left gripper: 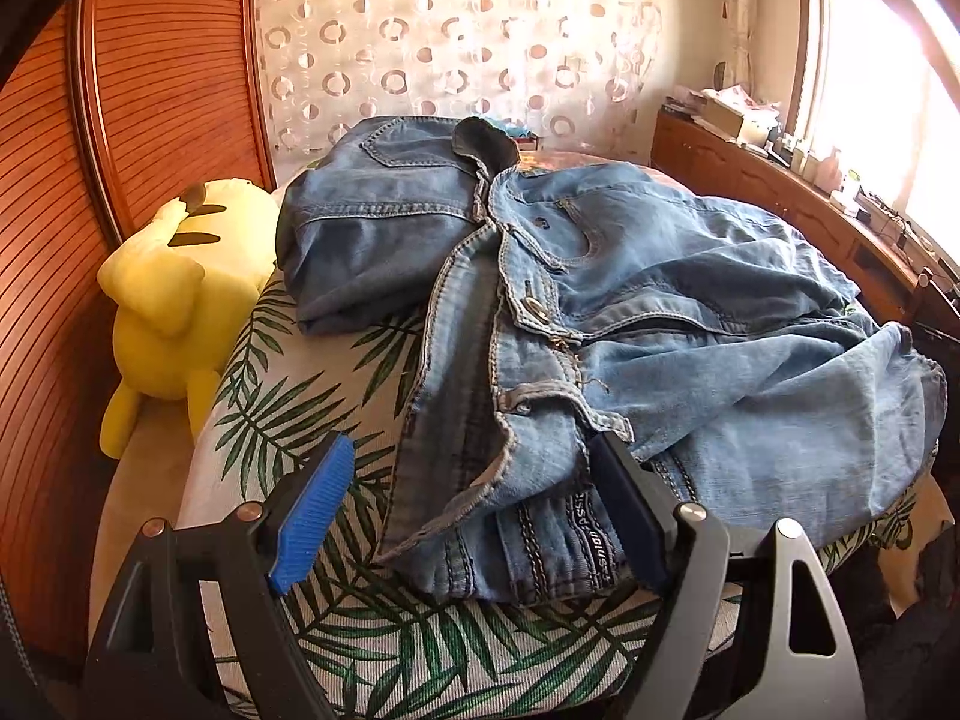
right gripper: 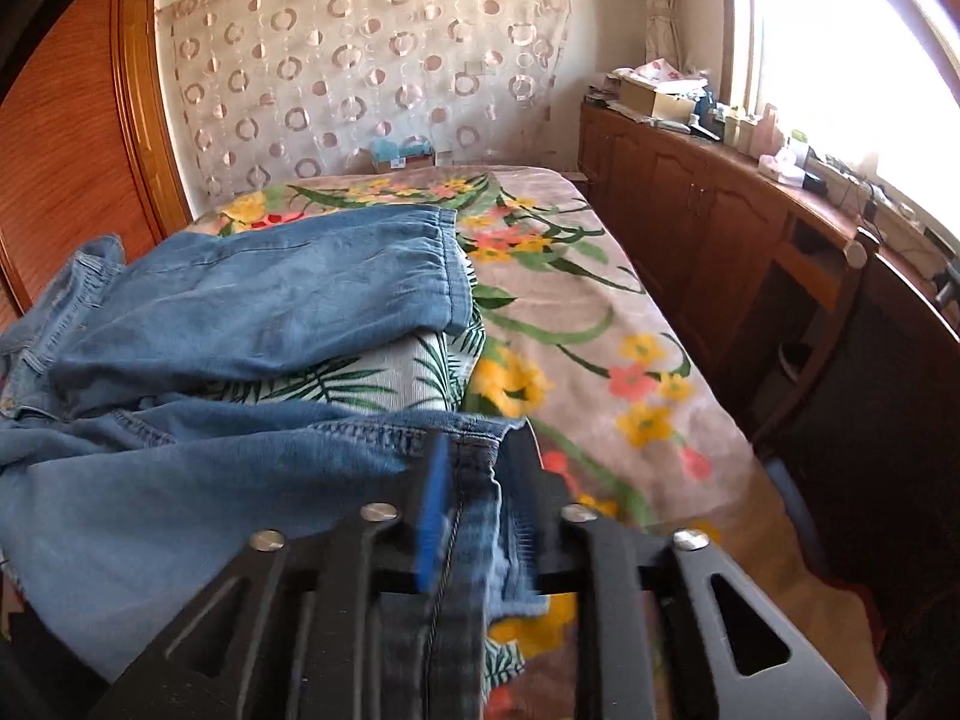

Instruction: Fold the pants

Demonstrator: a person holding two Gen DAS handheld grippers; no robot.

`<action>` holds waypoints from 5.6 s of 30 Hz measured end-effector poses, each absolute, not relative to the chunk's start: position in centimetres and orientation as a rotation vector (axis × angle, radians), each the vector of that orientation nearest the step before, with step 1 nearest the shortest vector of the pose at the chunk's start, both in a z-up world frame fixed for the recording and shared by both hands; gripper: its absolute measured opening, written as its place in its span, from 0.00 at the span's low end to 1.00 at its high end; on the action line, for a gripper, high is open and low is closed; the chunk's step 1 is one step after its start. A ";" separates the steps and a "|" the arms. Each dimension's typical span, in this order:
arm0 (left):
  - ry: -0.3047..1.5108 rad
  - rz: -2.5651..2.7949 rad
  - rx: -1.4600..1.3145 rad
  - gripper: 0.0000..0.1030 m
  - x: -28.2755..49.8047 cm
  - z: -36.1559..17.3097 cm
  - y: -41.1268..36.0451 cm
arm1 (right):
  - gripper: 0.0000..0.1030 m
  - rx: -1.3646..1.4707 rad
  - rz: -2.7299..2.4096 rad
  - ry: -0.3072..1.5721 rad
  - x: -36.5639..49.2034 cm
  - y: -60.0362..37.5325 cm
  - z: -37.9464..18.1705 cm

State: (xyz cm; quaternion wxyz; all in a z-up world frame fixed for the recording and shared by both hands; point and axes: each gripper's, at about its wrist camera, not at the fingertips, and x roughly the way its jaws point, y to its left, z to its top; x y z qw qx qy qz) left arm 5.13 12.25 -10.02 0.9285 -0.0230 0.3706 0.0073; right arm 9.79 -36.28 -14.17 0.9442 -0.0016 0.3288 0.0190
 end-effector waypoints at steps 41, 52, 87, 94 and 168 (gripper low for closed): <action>0.843 0.046 -0.097 0.79 4.7 -13.2 14.5 | 0.45 -0.006 0.111 0.786 4.7 -36.4 -14.6; 0.837 -0.004 -0.105 0.22 4.2 -12.3 14.0 | 0.18 -0.035 0.114 0.770 4.1 -36.2 -14.0; 0.565 0.008 0.042 0.09 2.5 0.3 12.7 | 0.07 -0.156 0.151 0.363 3.1 -34.7 -2.7; 0.532 0.005 0.081 0.09 9.3 1.7 12.1 | 0.07 -0.160 0.110 0.343 6.9 -33.8 -1.3; 0.710 -0.066 0.051 0.81 16.2 -5.1 10.4 | 0.52 -0.214 0.450 0.644 16.8 -17.9 -6.7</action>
